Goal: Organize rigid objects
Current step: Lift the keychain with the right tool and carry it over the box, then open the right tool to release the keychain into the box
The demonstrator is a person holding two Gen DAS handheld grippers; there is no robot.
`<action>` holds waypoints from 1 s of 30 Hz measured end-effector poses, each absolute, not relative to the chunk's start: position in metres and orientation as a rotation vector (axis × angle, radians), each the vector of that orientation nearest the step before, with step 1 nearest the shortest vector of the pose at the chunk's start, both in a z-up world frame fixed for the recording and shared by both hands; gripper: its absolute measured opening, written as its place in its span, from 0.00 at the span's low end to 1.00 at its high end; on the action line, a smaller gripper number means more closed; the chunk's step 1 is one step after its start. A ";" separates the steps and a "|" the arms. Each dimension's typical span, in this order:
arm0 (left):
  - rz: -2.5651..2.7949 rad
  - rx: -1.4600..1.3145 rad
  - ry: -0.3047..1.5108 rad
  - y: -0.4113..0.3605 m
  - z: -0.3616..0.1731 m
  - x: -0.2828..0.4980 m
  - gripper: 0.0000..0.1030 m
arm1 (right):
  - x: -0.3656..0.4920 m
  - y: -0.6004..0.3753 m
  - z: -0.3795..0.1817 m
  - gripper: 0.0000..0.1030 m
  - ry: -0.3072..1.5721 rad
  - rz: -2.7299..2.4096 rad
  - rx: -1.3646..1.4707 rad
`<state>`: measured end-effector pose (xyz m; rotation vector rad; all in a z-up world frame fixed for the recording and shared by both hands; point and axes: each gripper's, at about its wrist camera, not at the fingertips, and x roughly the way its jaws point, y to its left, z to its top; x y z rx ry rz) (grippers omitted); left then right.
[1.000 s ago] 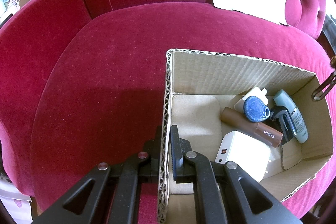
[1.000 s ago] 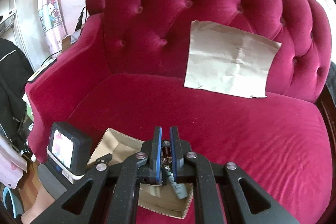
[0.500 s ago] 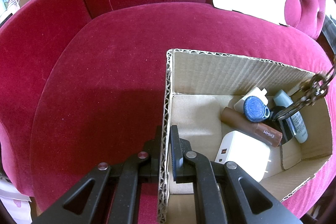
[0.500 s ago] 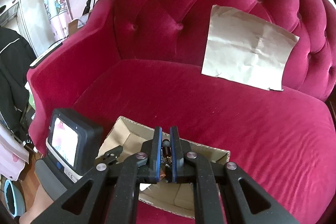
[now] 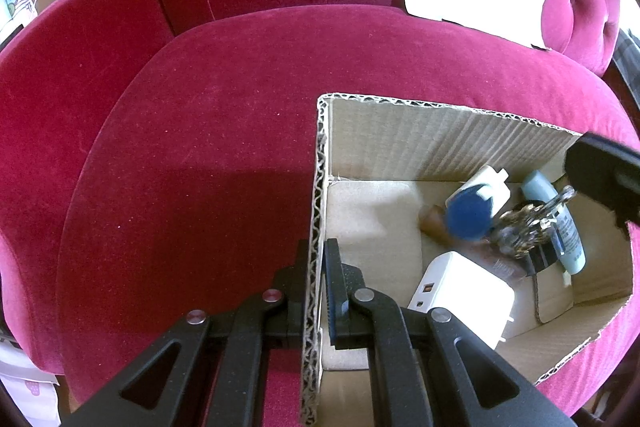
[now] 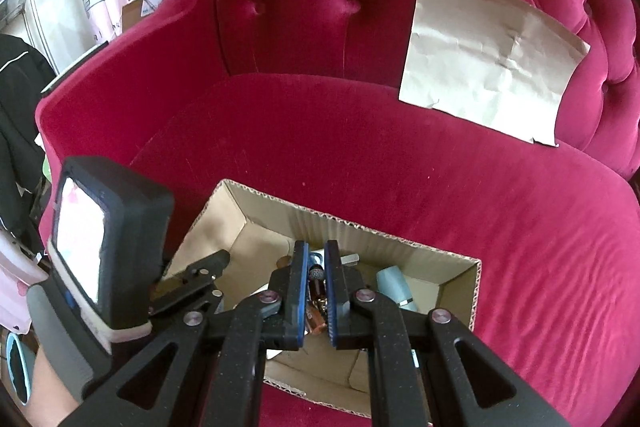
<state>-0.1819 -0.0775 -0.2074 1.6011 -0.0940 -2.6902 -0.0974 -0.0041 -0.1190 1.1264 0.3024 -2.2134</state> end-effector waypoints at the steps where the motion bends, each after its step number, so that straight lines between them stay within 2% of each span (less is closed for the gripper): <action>1: -2.691 1.601 -0.094 -0.077 -0.207 -0.182 0.06 | -0.098 -0.005 -0.122 0.06 0.303 -2.212 1.136; 8: -2.692 1.602 -0.092 -0.076 -0.208 -0.182 0.06 | -0.101 -0.008 -0.139 0.06 0.310 -2.194 1.186; 19: -2.692 1.601 -0.091 -0.075 -0.208 -0.183 0.06 | -0.100 -0.005 -0.137 0.07 0.302 -2.204 1.186; 20: -2.692 1.600 -0.091 -0.074 -0.208 -0.183 0.06 | -0.101 -0.006 -0.137 0.14 0.306 -2.211 1.186; 21: -2.692 1.601 -0.091 -0.075 -0.208 -0.183 0.06 | -0.101 -0.005 -0.136 0.34 0.303 -2.219 1.185; 24: -2.692 1.601 -0.091 -0.075 -0.208 -0.183 0.06 | -0.102 0.001 -0.132 0.71 0.284 -2.260 1.170; 30: -2.691 1.601 -0.091 -0.073 -0.208 -0.184 0.06 | -0.105 0.004 -0.131 0.98 0.353 -2.337 1.162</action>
